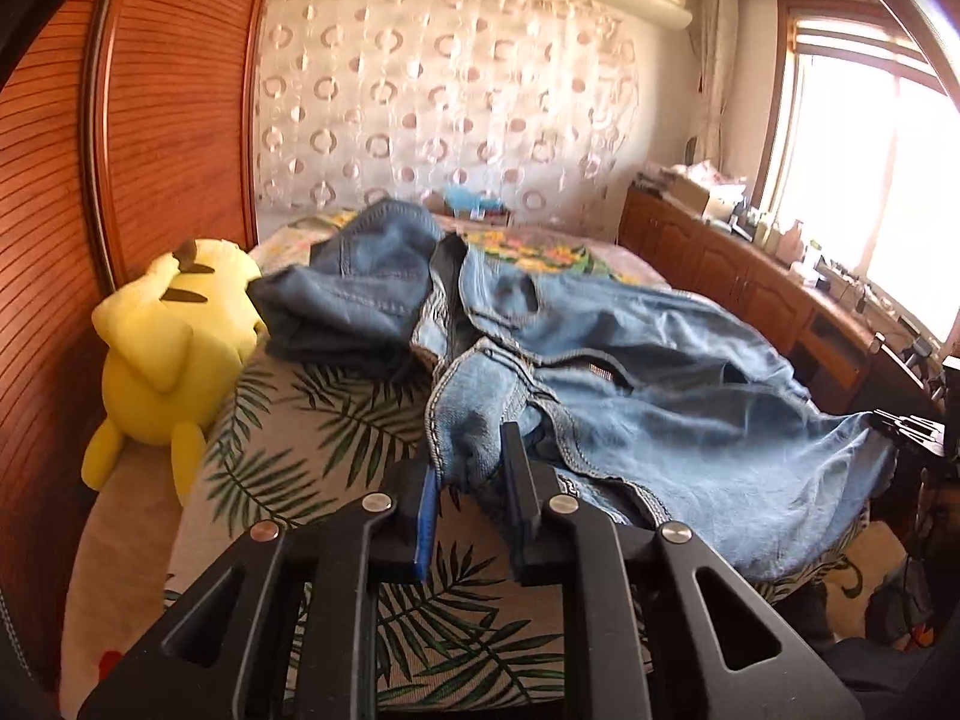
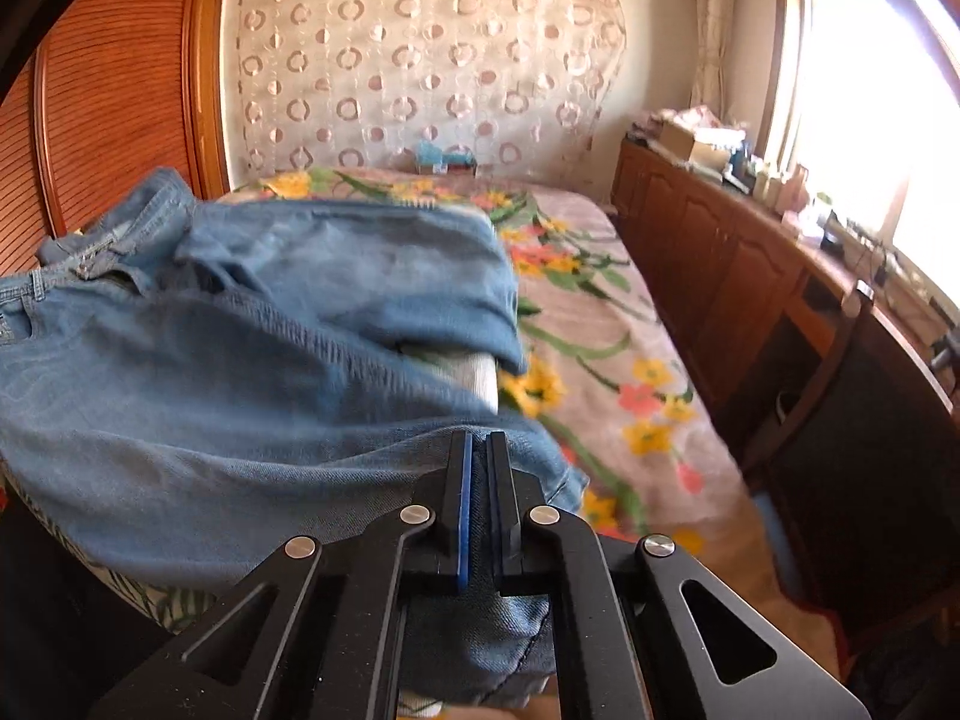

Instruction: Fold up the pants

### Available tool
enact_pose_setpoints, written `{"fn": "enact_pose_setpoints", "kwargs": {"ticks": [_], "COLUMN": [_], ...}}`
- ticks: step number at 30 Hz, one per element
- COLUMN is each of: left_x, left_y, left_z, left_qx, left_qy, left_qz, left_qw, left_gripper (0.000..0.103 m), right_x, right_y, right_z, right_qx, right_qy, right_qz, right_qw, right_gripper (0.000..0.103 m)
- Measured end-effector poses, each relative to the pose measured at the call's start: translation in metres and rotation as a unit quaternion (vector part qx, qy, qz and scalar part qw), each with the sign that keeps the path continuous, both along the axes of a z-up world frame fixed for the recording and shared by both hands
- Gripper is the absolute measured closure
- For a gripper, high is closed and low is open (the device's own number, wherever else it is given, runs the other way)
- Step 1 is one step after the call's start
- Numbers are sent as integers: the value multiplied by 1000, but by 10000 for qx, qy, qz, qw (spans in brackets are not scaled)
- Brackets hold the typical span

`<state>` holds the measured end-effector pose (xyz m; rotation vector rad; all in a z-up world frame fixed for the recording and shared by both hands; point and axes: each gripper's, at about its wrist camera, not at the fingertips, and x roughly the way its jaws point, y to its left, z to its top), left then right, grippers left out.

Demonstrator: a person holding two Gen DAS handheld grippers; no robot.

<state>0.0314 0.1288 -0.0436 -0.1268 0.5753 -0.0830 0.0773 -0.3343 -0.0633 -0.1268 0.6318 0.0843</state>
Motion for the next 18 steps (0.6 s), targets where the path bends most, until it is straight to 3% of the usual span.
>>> {"fn": "enact_pose_setpoints", "kwargs": {"ticks": [5, 8, 16, 18], "left_x": [-10, -6, 2, 1], "left_y": [4, 1, -11, -14], "left_z": [16, 10, -13, -15], "left_qx": [2, 73, 116, 112], "left_qy": [-204, -133, 170, 189], "left_qz": [4, -8, -150, -180], "left_qw": [9998, 9999, 9997, 9996], "left_gripper": [84, 84, 84, 84], "right_x": [3, 15, 60, 63], "right_y": [12, 27, 47, 37], "right_z": [26, 31, -25, -29], "right_qx": [-73, -29, 253, 337], "right_qy": [-382, -531, 182, 252], "right_qz": [163, 405, 887, 799], "right_qw": [9991, 9978, 9956, 9959], "right_gripper": [99, 99, 98, 86]}}
